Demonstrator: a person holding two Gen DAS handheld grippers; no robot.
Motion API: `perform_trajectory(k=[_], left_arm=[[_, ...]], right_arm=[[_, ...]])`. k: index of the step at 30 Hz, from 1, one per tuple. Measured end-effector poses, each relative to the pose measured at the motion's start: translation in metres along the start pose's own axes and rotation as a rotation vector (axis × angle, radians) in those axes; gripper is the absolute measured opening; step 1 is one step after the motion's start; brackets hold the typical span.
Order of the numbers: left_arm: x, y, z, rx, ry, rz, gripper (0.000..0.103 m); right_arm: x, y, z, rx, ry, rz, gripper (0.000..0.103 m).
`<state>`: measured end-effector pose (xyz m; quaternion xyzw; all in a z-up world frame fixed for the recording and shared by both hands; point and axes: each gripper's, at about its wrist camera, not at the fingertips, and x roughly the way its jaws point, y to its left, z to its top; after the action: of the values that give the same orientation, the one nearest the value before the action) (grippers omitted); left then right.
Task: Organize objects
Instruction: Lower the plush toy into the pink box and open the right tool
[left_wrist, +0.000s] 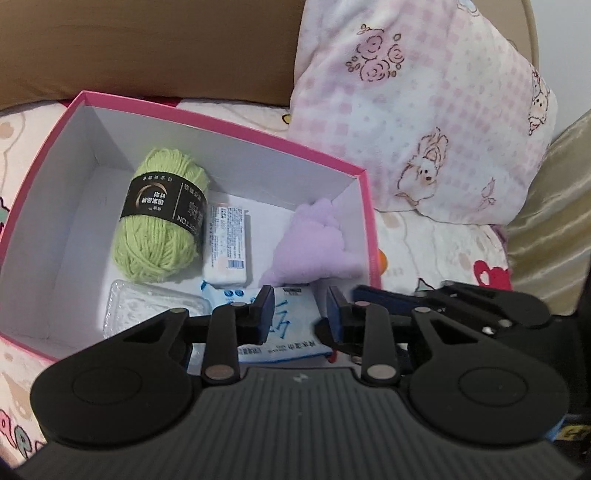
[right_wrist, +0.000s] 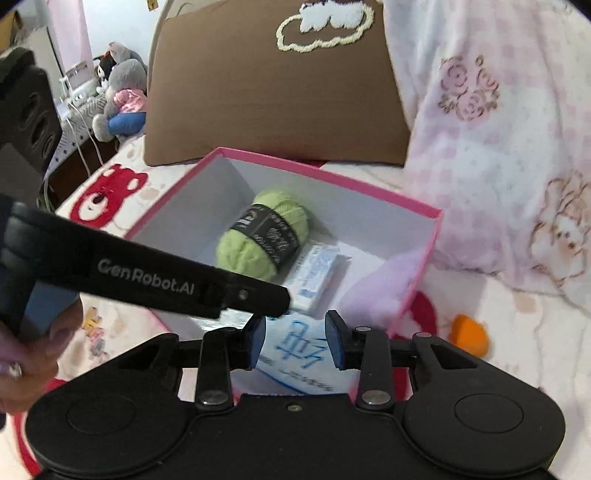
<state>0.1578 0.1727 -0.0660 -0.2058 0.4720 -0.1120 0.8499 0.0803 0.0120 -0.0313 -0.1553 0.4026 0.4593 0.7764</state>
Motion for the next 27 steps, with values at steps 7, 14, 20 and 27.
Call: perform_trajectory(k=[7, 14, 20, 27], left_arm=[[0.007, 0.0, -0.005, 0.066, -0.001, 0.027, 0.029], [0.022, -0.009, -0.01, 0.107, 0.002, -0.004, 0.031], [0.03, -0.014, -0.005, 0.077, -0.015, -0.067, 0.032], [0.062, -0.04, -0.002, 0.155, 0.031, 0.038, 0.032]], right_arm=[[-0.016, -0.005, -0.006, -0.137, -0.059, -0.109, 0.055], [-0.007, -0.008, -0.007, -0.216, -0.028, -0.104, 0.054], [-0.006, -0.002, -0.022, -0.238, -0.06, -0.111, 0.055], [-0.025, -0.007, -0.033, -0.199, -0.1, -0.088, 0.058]])
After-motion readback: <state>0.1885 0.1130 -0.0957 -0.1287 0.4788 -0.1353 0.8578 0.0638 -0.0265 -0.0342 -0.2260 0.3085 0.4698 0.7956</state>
